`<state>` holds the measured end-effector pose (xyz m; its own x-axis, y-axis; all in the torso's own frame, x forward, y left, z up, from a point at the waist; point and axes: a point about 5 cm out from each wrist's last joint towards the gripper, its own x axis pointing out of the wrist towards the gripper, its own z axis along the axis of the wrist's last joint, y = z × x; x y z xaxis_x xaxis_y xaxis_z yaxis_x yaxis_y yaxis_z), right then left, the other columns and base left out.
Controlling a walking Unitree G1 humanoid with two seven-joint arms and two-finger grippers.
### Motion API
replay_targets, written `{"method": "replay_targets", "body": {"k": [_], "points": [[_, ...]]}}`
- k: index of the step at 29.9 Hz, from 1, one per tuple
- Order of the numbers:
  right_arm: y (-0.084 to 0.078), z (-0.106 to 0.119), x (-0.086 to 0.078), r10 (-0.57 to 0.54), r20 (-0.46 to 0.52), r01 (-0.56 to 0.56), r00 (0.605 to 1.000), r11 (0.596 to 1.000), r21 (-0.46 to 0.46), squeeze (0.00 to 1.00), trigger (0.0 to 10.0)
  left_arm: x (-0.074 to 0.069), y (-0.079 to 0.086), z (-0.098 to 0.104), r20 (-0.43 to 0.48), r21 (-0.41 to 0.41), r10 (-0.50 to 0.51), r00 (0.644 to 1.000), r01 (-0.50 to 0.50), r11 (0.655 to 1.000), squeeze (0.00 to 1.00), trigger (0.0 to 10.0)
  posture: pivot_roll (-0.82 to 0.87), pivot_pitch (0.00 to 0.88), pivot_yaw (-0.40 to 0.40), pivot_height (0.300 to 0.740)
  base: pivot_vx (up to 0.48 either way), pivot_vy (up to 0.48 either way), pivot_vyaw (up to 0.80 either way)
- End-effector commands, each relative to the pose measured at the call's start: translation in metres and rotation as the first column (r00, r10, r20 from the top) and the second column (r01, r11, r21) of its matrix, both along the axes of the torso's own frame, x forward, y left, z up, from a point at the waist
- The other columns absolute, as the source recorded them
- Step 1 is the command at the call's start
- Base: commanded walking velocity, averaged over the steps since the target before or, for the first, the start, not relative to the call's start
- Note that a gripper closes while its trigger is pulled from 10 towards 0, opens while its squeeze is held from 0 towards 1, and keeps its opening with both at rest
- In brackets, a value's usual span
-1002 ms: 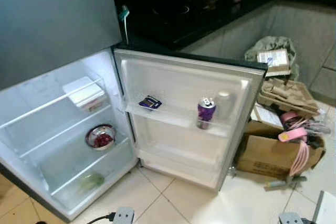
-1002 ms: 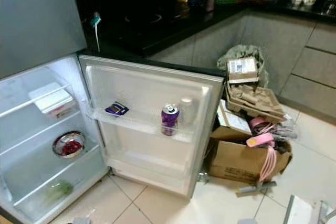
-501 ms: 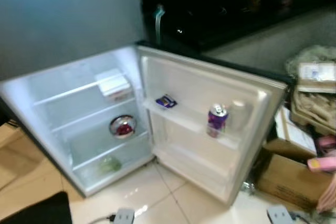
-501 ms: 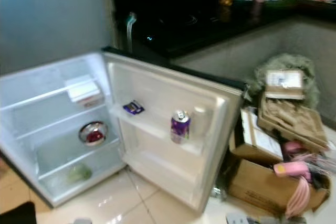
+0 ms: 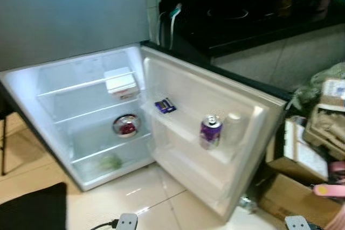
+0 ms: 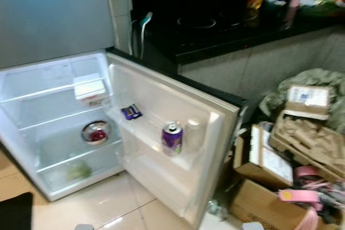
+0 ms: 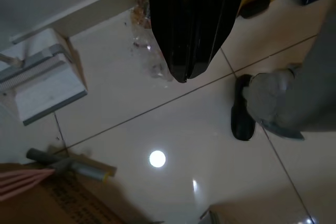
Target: Restocking fridge
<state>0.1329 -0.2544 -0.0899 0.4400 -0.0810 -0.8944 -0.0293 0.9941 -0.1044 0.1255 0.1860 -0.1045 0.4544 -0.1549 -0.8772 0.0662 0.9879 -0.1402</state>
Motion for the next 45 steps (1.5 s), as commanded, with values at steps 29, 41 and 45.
{"method": "replay_targets", "body": {"k": [29, 41, 45], "points": [[0.004, 0.037, 0.079, -0.17, 0.321, 0.129, 0.932, 0.981, 0.146, 0.0, 10.0, -0.003, 0.002, -0.001, -0.01, 0.007, 0.019, 1.0, -0.019, 1.0, 0.0, 10.0, -0.04, 0.0, -0.031, 0.74, 0.0, -0.058, 0.35], [-0.031, 0.045, 0.074, -0.321, 0.336, 0.33, 0.886, 0.944, 0.032, 0.0, 10.0, 0.0, 0.001, 0.0, 0.002, 0.0, 0.017, 1.0, -0.017, 1.0, 0.0, 10.0, -0.04, 0.0, -0.032, 0.74, 0.0, 0.0, 0.0], [-0.04, 0.056, 0.083, -0.456, 0.401, 0.428, 0.795, 0.889, 0.162, 0.0, 10.0, 0.0, 0.001, 0.0, 0.003, -0.002, 0.017, 1.0, -0.017, 1.0, 0.0, 10.0, -0.04, 0.0, -0.034, 0.74, 0.0, 0.0, 0.0]]}}
